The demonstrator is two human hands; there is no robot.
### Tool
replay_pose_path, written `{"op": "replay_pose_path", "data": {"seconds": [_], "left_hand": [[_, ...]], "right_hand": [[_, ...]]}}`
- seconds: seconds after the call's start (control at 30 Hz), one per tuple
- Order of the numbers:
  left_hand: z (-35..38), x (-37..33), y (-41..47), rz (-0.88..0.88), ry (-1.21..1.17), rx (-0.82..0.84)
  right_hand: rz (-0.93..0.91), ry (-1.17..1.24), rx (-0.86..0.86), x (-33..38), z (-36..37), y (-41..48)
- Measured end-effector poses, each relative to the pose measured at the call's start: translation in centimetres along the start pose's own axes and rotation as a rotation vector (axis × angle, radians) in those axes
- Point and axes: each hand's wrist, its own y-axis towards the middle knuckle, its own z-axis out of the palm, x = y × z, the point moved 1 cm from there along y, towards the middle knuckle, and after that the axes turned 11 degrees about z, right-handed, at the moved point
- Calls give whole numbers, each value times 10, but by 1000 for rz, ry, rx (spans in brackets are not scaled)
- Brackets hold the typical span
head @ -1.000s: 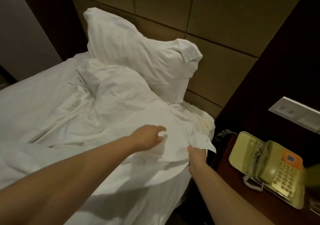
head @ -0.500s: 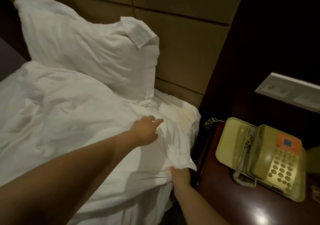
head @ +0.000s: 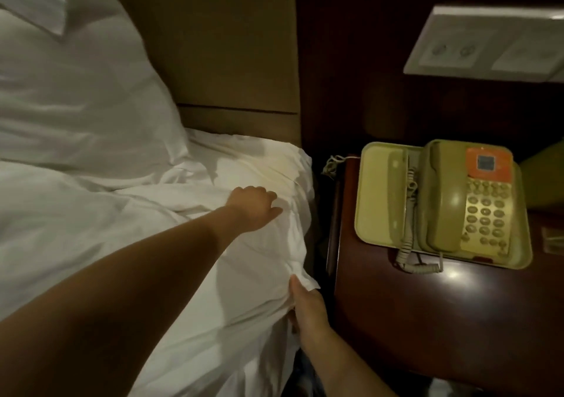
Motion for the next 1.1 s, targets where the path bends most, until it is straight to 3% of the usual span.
{"op": "replay_pose_path", "data": {"seconds": [0.17,0.3,0.43,0.63,0.7,0.8,0.9,0.97,1.1], "left_hand": [[3,-24,37,73,-201,237],[9,-43,49,136,-423,489],[-12,-56,59,267,-738,192],[-40,-67,61,328,-915,-28],[-49,-65,57,322,-968,-46],[-60,-63,53,226,-1201,51],[-75,-49,49,176,-966,-77],[-80,-29,35,179,-765,-171],[-54,9,-7,127,-434,-147]], "right_hand": [[-76,100,-269,-7,-8,8],[-167,195,-302,-8,-10,4],[-300,231,-345,1,-15,-15],[-448,277,-321,45,-22,-59],[-573,293,-248,83,-17,-85],[-716,254,-305,144,-17,-100],[-622,96,-361,162,-34,-80],[-498,-189,-421,145,-48,-60],[-436,-393,-363,118,-44,-41]]}}
